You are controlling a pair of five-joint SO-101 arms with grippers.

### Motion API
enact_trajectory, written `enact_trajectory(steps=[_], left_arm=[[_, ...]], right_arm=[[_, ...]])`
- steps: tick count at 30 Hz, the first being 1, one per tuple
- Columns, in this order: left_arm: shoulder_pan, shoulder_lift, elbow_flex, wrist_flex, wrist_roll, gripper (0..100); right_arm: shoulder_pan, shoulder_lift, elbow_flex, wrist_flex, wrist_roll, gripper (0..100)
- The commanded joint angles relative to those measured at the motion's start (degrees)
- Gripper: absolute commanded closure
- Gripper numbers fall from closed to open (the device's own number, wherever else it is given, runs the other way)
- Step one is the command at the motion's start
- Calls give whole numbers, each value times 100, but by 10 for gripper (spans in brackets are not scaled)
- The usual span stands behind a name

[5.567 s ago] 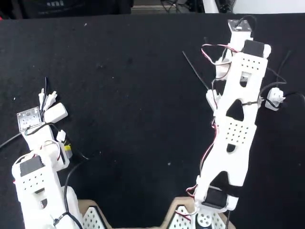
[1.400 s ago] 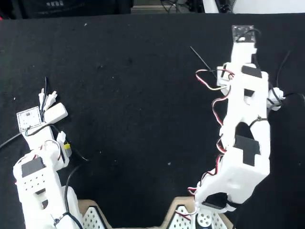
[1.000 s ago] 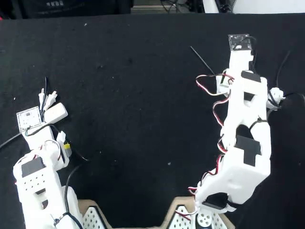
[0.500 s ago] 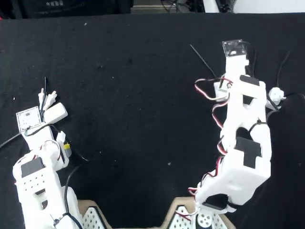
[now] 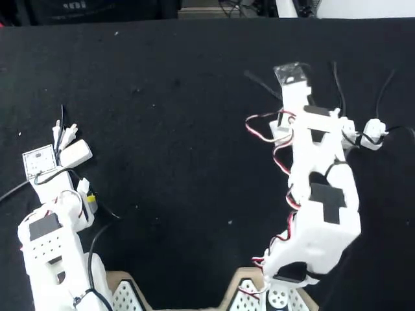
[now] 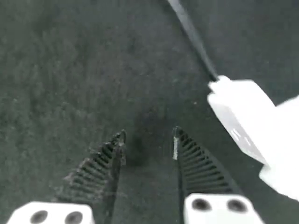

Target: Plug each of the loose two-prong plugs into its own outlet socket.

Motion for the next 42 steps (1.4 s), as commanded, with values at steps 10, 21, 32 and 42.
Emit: enact_trajectory(steps=[10,21,32,42], left_arm=[[13,-70,-48,-18,44,762],[13,-70,-48,-18,44,762],[13,-70,-48,-18,44,762],[462,-70,57,-18,35,762]], right_arm=[[255,-1095,-840,378,202,844],[1020,154,-1481,-484,431,846],[1116,655,-1393,-466,413,846],[879,462,-971,-466,413,847]])
